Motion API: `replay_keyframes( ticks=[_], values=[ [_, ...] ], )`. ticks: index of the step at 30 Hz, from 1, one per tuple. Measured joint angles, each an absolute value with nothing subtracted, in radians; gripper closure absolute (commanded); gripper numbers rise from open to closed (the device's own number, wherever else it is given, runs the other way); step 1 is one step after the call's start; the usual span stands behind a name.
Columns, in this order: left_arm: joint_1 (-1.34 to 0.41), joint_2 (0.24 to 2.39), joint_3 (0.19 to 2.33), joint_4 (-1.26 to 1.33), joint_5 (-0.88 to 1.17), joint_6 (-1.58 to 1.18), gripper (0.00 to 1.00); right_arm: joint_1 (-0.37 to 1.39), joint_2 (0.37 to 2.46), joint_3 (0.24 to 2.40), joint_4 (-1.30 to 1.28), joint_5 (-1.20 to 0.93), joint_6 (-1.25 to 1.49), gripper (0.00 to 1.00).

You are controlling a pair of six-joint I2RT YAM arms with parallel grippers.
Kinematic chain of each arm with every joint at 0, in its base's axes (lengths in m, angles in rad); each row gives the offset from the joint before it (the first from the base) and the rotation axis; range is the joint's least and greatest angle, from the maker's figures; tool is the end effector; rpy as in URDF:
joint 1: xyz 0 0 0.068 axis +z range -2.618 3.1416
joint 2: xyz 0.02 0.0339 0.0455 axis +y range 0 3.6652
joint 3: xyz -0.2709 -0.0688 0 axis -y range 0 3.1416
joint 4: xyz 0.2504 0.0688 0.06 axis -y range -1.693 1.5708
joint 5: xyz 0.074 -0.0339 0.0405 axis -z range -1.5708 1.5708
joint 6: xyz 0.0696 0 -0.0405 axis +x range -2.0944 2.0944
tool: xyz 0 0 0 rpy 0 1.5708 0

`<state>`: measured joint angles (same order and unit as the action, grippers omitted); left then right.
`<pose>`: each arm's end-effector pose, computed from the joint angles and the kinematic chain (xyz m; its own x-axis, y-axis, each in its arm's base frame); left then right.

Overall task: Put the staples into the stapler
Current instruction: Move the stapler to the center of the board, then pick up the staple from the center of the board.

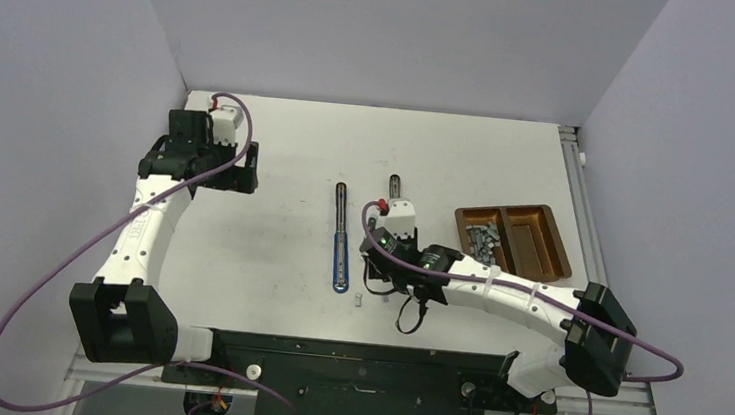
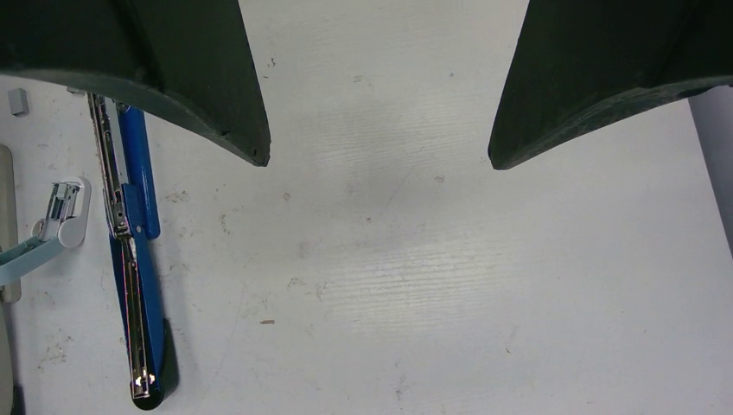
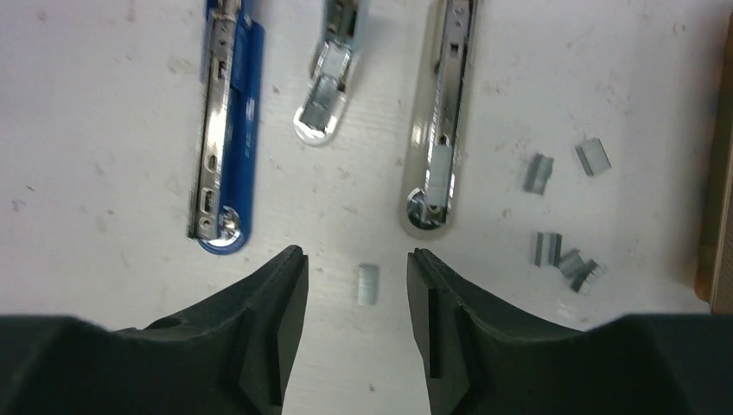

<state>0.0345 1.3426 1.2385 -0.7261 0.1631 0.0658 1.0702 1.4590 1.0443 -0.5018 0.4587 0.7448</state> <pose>0.3105 -0.0006 0.3057 -0.7311 0.0397 -0.6811 0.1238 0.9895 -0.0752 0.1836 0.2713 0.2285 -0.7255 -0.0599 -0.6856 -0.2251 0.9621 0.1542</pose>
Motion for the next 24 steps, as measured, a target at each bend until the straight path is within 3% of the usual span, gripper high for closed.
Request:
replay_keyframes(
  ticks=[5,24],
  values=[
    [0.035,1.346,1.242,-0.722,0.148,0.068,0.04,1.07,1.406,0.95,-0.564,0.41,0.775,0.44],
    [0.035,1.346,1.243,-0.723,0.109,0.067,0.04,1.021,1.526,0.875,-0.443,0.251,0.746,0.6]
  ],
)
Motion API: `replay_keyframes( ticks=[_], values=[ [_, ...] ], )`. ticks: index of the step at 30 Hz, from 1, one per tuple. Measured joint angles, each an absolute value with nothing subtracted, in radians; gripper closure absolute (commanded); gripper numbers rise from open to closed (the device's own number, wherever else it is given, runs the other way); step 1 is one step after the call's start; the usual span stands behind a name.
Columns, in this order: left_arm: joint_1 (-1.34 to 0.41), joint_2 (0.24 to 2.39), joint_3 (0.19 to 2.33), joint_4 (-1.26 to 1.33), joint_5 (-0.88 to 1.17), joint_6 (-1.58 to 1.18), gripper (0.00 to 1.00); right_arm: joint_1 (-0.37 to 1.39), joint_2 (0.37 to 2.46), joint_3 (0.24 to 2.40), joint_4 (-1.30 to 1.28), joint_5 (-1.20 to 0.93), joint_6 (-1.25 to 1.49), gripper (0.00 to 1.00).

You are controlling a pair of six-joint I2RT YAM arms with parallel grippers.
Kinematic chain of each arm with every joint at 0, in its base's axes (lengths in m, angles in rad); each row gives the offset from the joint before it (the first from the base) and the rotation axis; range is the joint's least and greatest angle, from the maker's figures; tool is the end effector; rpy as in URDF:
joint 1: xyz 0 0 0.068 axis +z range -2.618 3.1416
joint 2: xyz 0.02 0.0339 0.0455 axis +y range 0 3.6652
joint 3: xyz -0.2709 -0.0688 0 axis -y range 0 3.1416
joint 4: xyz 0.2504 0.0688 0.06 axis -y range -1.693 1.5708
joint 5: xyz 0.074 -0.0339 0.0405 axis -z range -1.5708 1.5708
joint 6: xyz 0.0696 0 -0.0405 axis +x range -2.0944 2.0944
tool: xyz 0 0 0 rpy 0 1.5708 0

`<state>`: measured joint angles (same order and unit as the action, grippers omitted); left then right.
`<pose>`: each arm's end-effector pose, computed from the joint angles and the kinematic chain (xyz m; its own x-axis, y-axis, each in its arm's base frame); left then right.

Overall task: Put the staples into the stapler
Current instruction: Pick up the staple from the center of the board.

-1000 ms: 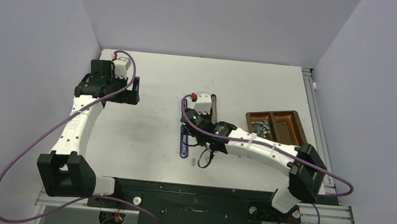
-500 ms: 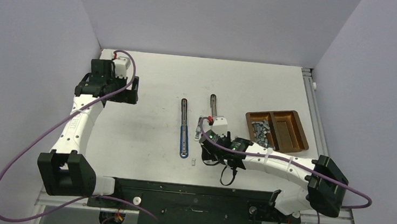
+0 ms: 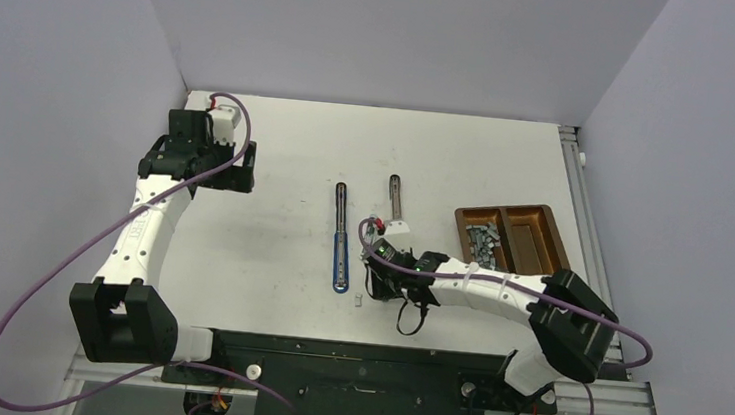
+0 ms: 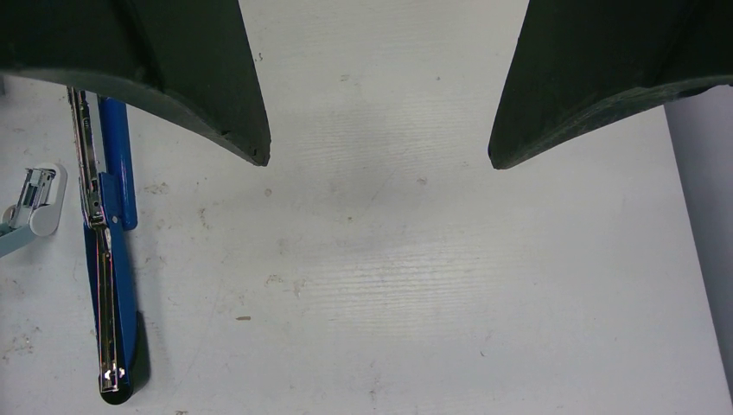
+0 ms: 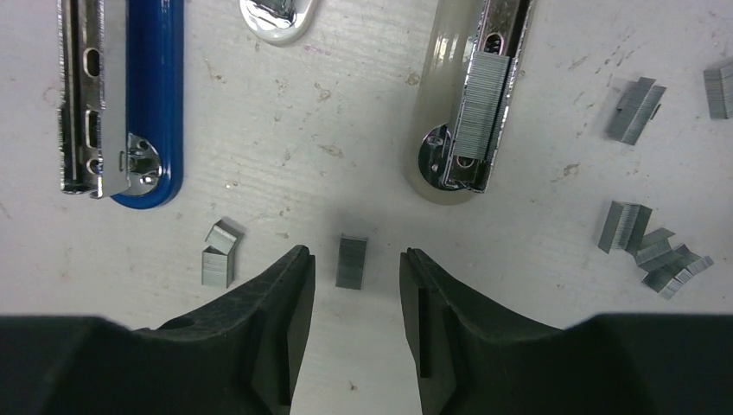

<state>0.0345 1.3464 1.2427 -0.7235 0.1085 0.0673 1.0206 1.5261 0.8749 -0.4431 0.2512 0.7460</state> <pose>0.3120 0.0032 0.3060 -0.7313 0.0417 -0.6808 0.0884 0.9955 -0.0340 0.1759 0.2537 0.1544 -0.8611 -0.1466 -0.4868 -0.2473 0.9574 0.1491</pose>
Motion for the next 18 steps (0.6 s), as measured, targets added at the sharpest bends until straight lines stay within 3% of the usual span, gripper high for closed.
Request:
replay_keyframes(
  ticks=[18],
  values=[
    [0.035,1.347,1.264,-0.731,0.105,0.067,0.04,1.02,1.629,0.878,-0.402,0.222,0.719,0.65]
  ],
)
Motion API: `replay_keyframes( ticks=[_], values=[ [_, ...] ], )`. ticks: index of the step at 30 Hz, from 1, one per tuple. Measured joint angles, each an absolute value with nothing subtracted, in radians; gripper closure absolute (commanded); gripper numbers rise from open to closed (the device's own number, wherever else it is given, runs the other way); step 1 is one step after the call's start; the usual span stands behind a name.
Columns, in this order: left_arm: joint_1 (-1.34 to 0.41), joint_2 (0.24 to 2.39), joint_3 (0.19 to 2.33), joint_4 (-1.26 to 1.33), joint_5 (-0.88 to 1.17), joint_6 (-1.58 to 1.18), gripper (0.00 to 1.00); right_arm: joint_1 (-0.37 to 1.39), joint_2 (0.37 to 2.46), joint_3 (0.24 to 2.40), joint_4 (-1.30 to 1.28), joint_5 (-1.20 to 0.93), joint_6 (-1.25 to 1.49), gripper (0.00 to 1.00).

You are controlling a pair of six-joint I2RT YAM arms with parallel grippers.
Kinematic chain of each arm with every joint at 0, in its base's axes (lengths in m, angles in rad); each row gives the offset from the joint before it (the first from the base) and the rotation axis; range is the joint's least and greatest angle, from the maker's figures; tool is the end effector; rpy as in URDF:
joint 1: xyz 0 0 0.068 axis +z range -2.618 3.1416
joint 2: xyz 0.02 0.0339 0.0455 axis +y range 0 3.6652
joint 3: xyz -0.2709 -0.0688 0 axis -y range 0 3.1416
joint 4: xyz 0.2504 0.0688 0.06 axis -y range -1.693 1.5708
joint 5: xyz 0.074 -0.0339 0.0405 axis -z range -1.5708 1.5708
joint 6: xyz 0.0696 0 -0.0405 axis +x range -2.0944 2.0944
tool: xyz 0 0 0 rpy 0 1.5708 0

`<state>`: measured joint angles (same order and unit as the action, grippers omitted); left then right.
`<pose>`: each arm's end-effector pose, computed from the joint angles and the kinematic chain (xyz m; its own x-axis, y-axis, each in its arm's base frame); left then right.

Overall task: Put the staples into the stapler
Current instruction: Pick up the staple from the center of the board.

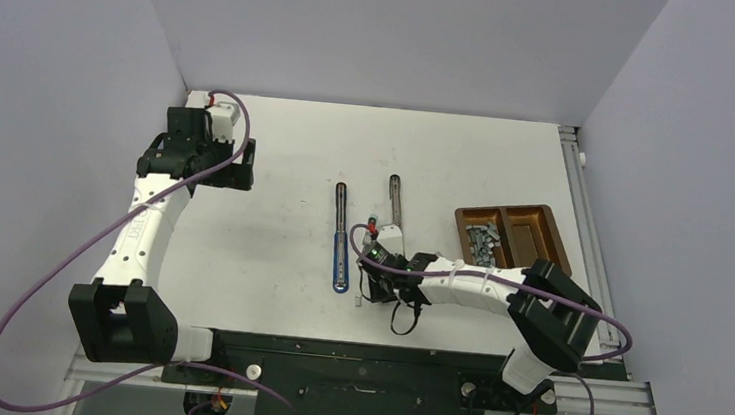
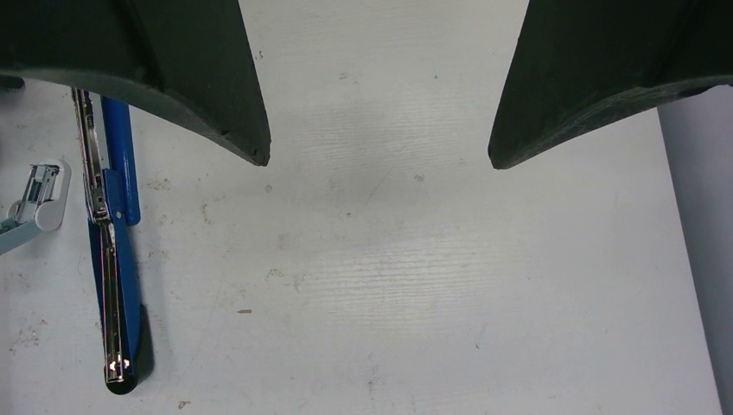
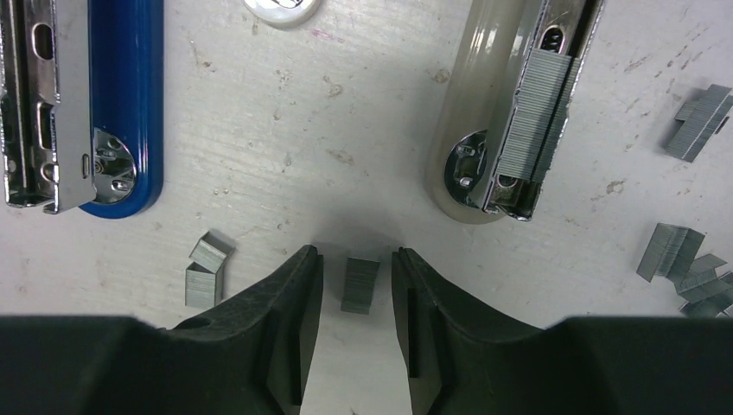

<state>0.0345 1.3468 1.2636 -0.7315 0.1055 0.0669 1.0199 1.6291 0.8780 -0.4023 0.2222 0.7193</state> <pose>0.3127 0.0035 0.3124 -0.7229 0.0416 -0.6897 0.0864 0.9958 -0.0306 0.1791 0.2623 0.1272 -0.8767 -0.1994 -0.4377 -0.2748 0.9545 0.1155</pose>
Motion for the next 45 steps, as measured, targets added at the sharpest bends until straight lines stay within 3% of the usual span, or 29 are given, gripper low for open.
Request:
replay_keyframes(
  ticks=[5,23,38,45],
  values=[
    [0.035,1.347,1.264,-0.732,0.106,0.067,0.04,1.021,1.633,0.878,-0.396,0.226,0.717,0.72],
    [0.035,1.326,1.26,-0.73,0.117,0.068,0.04,1.063,1.655,0.915,-0.461,0.268,0.757,0.74],
    [0.035,1.293,1.234,-0.726,0.125,0.088,0.04,1.069,1.667,0.932,-0.48,0.281,0.776,0.91],
    [0.035,1.293,1.227,-0.717,0.139,0.086,0.04,1.069,1.672,1.0,-0.55,0.324,0.775,0.91]
  ],
)
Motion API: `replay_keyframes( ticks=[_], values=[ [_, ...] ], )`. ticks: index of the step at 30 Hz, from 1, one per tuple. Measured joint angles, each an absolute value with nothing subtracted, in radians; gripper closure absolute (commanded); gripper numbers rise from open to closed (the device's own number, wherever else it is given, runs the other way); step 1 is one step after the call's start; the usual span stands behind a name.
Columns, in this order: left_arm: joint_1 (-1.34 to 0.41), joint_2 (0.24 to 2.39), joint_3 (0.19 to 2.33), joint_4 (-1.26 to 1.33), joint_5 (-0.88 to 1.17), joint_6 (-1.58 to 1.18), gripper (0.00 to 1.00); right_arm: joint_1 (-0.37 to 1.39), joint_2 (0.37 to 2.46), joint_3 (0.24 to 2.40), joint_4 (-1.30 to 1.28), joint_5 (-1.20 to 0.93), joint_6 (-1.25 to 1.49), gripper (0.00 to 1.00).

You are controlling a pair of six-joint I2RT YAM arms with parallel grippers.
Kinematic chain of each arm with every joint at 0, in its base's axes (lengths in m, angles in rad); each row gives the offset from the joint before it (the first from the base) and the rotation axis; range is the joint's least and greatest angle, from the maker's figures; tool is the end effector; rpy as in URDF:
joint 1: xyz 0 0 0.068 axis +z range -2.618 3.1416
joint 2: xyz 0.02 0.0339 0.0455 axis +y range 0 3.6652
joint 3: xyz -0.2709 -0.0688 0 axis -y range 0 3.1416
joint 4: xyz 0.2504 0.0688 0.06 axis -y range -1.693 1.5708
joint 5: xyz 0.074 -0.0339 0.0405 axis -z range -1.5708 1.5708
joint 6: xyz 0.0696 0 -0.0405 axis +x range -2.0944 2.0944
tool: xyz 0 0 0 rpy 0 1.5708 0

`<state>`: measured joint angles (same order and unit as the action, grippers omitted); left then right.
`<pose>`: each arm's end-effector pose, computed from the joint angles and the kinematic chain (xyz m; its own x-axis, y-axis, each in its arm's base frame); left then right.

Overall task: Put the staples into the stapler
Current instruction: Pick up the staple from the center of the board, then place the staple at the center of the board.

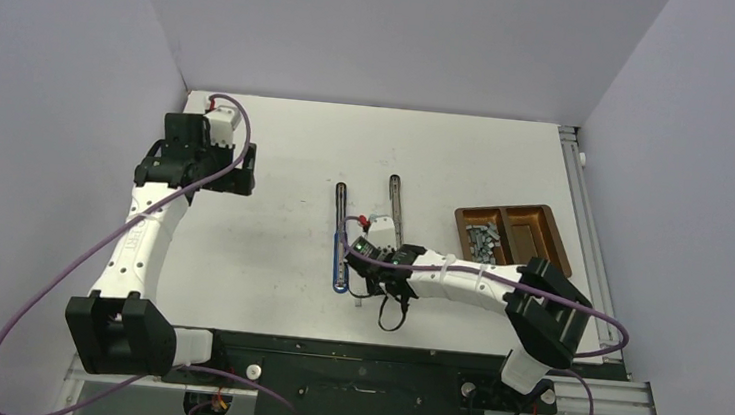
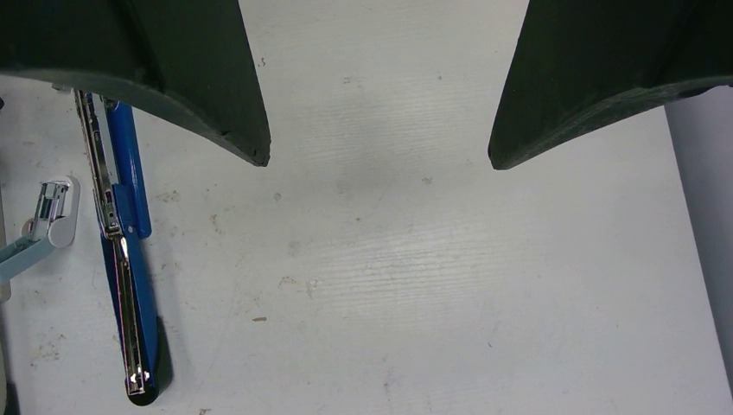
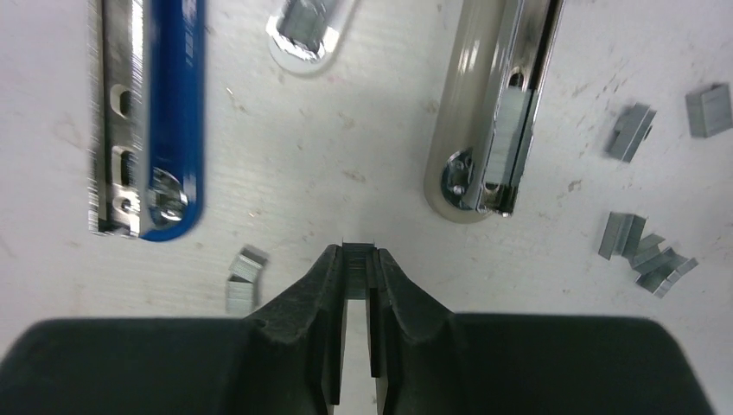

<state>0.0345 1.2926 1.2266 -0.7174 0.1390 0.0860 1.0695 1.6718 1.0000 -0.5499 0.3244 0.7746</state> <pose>0.3008 0.0007 0.3165 -0.6972 0.0611 -0.7143 0.1243 0.9916 -0.0366 0.1773 0.2774 0.1426 -0.8675 -0.2035 -0.4539 -0.2408 0.9703 0.0252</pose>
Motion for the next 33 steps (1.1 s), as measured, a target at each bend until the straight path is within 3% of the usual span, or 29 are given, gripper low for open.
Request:
replay_keyframes(
  ticks=[15,33],
  values=[
    [0.035,1.291,1.147,-0.704,0.134,0.064,0.04,1.142,1.758,1.248,-0.457,0.589,0.78,0.91],
    [0.035,1.288,1.117,-0.693,0.124,0.061,0.04,1.221,1.816,1.135,-0.285,0.767,0.822,0.91]
  ],
)
